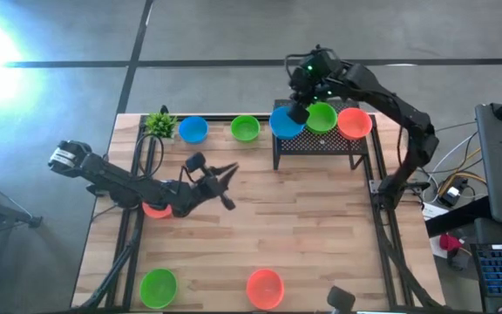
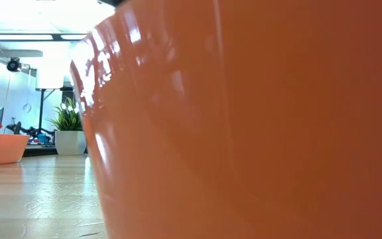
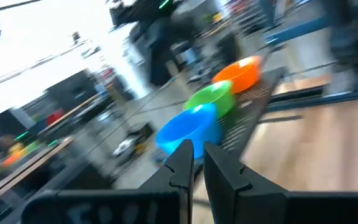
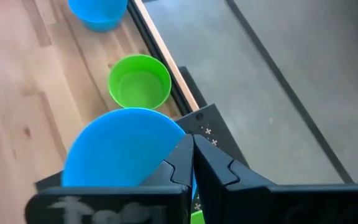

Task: Pick & Place Mini bowls
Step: Stack the top orange bowl on the orange bowl on the shelf

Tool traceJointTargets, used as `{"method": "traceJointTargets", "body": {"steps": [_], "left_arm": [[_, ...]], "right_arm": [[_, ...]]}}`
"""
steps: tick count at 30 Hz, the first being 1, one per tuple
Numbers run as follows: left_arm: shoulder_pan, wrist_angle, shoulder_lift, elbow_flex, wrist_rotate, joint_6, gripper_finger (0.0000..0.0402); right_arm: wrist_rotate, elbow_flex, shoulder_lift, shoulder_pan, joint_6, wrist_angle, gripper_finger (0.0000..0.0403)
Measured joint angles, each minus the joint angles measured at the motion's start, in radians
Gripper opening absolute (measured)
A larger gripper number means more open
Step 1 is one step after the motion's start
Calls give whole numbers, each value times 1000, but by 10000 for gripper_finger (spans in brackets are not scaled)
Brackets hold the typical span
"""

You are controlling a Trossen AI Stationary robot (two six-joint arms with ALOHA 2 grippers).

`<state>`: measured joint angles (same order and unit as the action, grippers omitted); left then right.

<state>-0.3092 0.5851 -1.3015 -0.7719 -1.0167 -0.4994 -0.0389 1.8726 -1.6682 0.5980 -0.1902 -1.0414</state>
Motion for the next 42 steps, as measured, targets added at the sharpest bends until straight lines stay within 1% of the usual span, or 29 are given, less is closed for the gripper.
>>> {"method": "traceJointTargets", "body": {"steps": [6, 9, 12, 17, 20, 23, 25, 29, 33, 36, 39, 42], "left_arm": [[2, -2, 26, 0, -213, 24, 32], [2, -17, 46, 0, -285, 61, 32], [2, -82, 65, 0, -295, 118, 32], [2, -258, 98, 0, -293, 308, 32], [2, -392, 127, 0, -225, 476, 32], [3, -527, 161, 0, -79, 635, 32], [6, -614, 182, 0, -7, 729, 32], [7, -827, 208, 0, 21, 922, 32], [16, -1034, 227, 0, 128, 1128, 32], [23, -1137, 228, 0, 212, 1218, 26], [29, -1219, 228, 0, 297, 1262, 18], [31, -1278, 228, 0, 353, 1292, 11]], "right_arm": [[-70, -52, 77, -66, 0, 1, 8], [-120, -94, 114, -105, 1, 7, 8], [-148, -140, 151, -139, 12, 13, 8], [-148, -221, 225, -188, 34, 55, 8], [-147, -274, 277, -211, 56, 87, 8], [-148, -315, 325, -230, 84, 113, 8], [-147, -336, 355, -241, 104, 124, 8], [-147, -371, 403, -269, 143, 145, 8], [-147, -413, 439, -306, 172, 165, 8], [-147, -443, 454, -338, 197, 191, 8], [-147, -464, 458, -370, 213, 207, 8], [-146, -478, 457, -398, 217, 229, 8]]}}
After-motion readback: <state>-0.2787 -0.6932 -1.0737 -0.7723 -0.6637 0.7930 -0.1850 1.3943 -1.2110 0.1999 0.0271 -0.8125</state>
